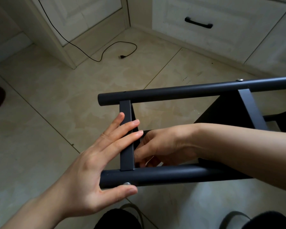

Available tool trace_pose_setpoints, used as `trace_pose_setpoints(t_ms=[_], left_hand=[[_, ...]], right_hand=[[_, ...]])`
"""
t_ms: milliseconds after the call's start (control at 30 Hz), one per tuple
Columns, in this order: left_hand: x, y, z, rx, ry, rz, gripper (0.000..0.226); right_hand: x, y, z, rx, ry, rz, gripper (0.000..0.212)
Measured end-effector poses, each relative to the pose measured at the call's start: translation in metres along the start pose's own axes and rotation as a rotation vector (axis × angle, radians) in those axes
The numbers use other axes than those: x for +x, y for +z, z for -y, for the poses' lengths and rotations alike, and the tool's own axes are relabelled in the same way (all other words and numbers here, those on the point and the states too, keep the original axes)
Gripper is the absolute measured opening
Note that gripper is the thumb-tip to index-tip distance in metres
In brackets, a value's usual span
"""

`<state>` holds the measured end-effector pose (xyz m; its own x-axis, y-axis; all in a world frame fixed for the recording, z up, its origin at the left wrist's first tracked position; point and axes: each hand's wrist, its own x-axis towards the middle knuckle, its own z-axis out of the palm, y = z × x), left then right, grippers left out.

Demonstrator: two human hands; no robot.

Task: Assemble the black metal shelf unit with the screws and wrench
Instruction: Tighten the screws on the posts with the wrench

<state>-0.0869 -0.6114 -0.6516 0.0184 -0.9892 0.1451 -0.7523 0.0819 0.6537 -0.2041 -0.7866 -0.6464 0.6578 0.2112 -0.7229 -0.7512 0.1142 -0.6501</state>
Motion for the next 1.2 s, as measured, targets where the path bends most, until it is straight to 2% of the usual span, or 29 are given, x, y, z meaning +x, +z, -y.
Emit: trace_pose_setpoints(t_ms=[133,333,633,1033,1200], left_hand=[[0.001,0.000,0.000,-0.007,-0.004,-0.001,0.076],[0.000,0.000,0.000,0.004,0.000,0.001,0.079],[0.001,0.000,-0.001,0.005,0.003,0.001,0.076],[0.001,0.001,-0.001,-0.011,-0.002,-0.010,0.079],[-0.004,0.003,-0.006,-0.075,-0.047,-0.068,0.078]], right_hand=[[-0.005,-0.005,0.000,0.000,0.012,0.049,0.015],[0.002,0.001,0.000,-0.049,0.009,-0.019,0.010],[-0.003,-0.004,0.001,-0.013,0.017,0.066,0.009],[-0.004,0.002,0.003,-0.019,0.036,-0.035,0.012],[-0.011,0.000,0.001,-0.063,-0.053,-0.081,0.018]])
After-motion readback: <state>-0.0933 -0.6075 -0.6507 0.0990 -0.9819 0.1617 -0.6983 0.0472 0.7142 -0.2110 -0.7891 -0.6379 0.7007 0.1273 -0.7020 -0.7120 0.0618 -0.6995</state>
